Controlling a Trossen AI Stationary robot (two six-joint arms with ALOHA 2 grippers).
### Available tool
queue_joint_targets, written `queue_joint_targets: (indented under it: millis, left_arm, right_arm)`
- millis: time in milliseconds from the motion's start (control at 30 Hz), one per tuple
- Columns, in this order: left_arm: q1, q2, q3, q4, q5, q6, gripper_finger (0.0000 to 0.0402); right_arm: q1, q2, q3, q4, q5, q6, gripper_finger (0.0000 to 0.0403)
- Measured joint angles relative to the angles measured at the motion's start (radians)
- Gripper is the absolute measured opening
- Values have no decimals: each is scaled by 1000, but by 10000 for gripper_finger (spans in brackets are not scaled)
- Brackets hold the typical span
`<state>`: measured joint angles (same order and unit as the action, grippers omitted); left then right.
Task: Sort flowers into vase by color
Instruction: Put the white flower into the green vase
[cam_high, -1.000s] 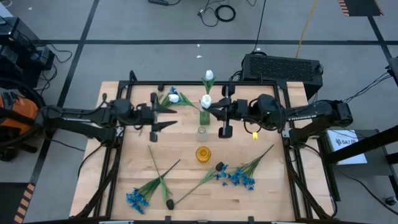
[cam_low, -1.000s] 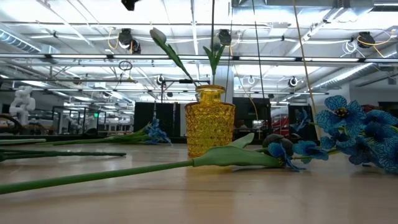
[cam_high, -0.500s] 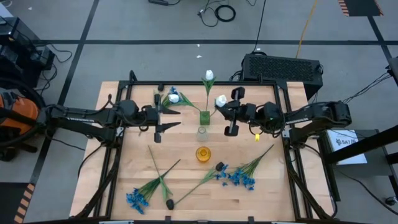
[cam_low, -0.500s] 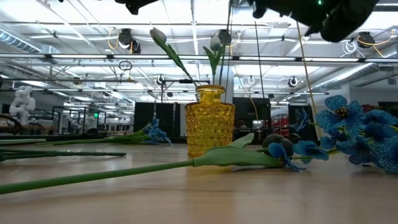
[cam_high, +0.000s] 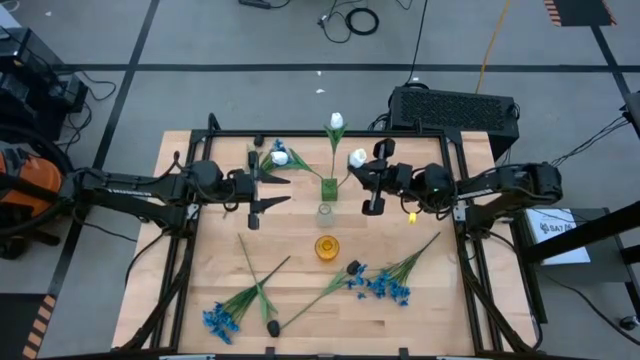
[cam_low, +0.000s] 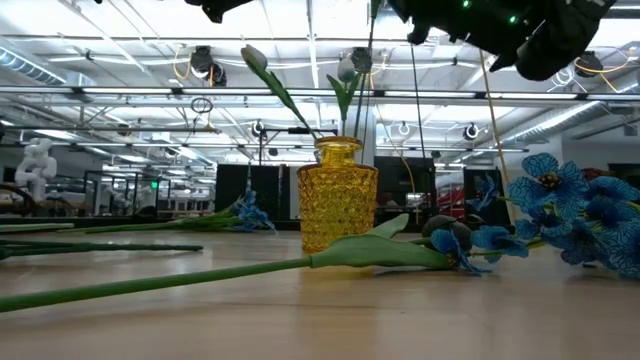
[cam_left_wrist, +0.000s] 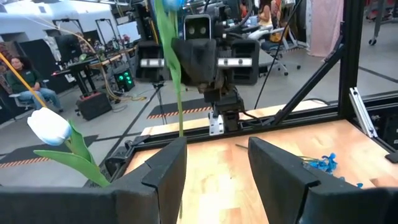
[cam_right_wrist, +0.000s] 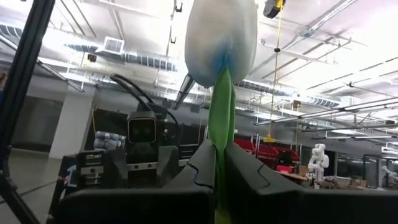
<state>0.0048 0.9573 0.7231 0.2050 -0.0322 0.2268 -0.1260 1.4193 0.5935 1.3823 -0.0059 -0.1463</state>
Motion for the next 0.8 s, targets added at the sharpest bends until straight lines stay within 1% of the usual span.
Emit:
queue_joint_targets:
  millis: [67,167,300,500,800]
  left_arm:
    - [0,0,0,3,1,0,180]
    - [0,0,0,5,1,0,180]
    - [0,0,0,4,2,0,180]
    - [0,0,0,-2,2,16,180]
    - [0,0,0,-4,2,16,180]
  right_arm:
    - [0,40,0,23,0,8,9]
    - [-3,102,0,101,6,8,9]
    - [-25,150,1,184,8,30,9]
    - [-51,153,3,185,8,31,9]
    - [-60,155,19,183,8,19,9]
